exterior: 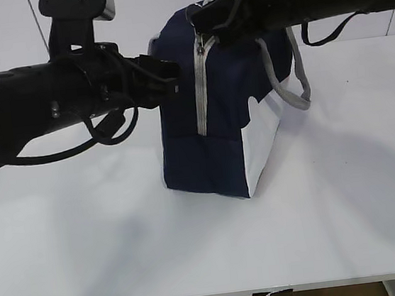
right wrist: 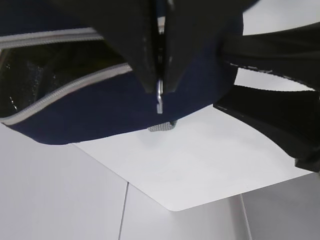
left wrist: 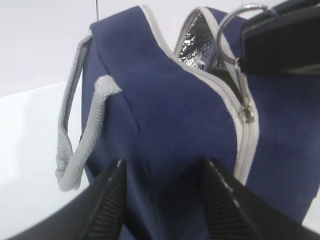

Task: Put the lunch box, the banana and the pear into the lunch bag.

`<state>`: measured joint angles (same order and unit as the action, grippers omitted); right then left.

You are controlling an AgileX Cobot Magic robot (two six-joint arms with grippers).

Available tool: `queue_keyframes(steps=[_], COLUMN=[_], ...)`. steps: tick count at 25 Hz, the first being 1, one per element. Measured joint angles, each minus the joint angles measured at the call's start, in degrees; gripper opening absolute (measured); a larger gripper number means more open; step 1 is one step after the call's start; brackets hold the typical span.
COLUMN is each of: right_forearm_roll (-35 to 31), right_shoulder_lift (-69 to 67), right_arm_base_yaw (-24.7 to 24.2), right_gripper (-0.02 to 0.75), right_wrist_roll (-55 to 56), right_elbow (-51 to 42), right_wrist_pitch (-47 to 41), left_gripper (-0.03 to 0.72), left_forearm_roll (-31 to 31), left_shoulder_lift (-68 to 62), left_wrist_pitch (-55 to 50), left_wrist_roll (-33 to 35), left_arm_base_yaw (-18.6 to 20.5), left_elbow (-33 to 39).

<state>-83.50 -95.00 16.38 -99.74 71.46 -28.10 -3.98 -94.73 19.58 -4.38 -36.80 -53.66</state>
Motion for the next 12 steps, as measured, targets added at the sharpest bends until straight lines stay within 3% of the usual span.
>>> queue_keyframes(steps=[5,12], right_forearm_roll=[0.00,0.00], right_shoulder_lift=[0.00,0.00], right_arm_base_yaw=[0.00,0.00], right_gripper=[0.006,0.006], right_wrist_roll=[0.00,0.00], right_elbow=[0.00,0.00], right_wrist_pitch=[-0.09,-0.30], left_gripper=[0.300,0.146], left_forearm_roll=[0.00,0.00], left_shoulder_lift=[-1.27,-2.79], left_wrist_pitch=[1.83,3.23], left_wrist_roll=[-0.78,-2.46], left_arm_base_yaw=[0.00,0.00], left_elbow=[0.00,0.00])
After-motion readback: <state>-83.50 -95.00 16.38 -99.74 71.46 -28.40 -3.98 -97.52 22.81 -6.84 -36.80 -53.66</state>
